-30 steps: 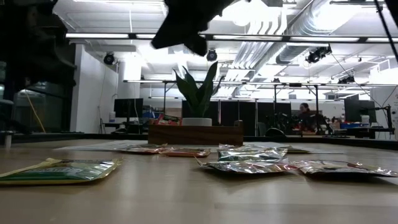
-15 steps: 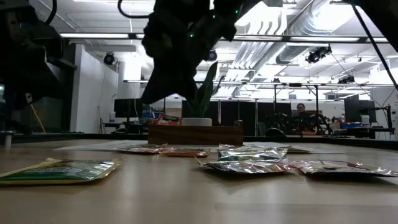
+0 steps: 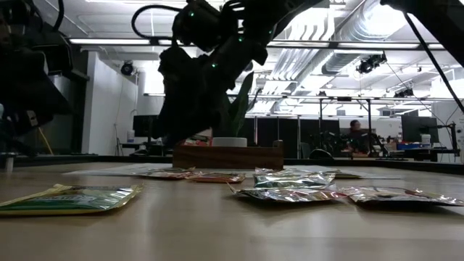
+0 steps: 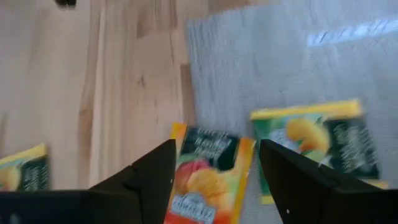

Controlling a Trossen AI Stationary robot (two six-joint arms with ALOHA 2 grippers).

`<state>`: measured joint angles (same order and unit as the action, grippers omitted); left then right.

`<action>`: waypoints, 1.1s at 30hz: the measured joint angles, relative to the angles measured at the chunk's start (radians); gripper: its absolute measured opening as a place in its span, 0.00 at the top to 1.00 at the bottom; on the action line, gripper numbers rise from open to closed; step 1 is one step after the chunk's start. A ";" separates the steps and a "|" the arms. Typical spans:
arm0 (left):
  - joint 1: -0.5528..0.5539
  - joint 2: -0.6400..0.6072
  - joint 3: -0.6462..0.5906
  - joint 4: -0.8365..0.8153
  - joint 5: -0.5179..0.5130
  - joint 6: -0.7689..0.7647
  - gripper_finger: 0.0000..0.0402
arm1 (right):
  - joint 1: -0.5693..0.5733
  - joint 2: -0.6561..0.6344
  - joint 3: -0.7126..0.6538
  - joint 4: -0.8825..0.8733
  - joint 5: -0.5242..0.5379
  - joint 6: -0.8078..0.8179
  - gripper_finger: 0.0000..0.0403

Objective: Pick & Place Tea
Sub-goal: Put the orange tea bag into the middle section of the wooden organizer

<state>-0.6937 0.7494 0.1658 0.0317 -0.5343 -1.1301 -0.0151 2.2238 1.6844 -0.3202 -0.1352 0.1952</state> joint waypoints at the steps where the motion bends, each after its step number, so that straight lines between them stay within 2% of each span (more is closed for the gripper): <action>1: 0.000 0.000 0.000 -0.001 0.003 0.000 1.00 | 0.000 0.000 0.001 0.001 0.014 -0.020 0.42; 10: 0.000 0.000 0.000 -0.004 0.010 0.003 1.00 | 0.002 0.000 0.001 -0.004 0.016 -0.149 0.45; 18: 0.000 0.001 0.000 -0.005 0.031 0.003 1.00 | 0.022 0.030 0.001 0.009 0.015 -0.037 0.49; 23: 0.000 0.001 0.000 -0.013 0.031 0.003 1.00 | 0.045 0.055 0.000 0.007 0.014 0.009 0.45; 28: 0.000 0.001 0.000 -0.012 0.036 0.005 1.00 | 0.056 0.055 0.000 0.011 0.094 0.011 0.39; 33: 0.000 0.001 0.000 -0.012 0.036 0.005 1.00 | 0.054 0.064 0.003 0.012 0.102 0.024 0.34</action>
<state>-0.6937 0.7506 0.1661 0.0193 -0.4984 -1.1252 0.0387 2.2882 1.6876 -0.3084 -0.0336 0.2191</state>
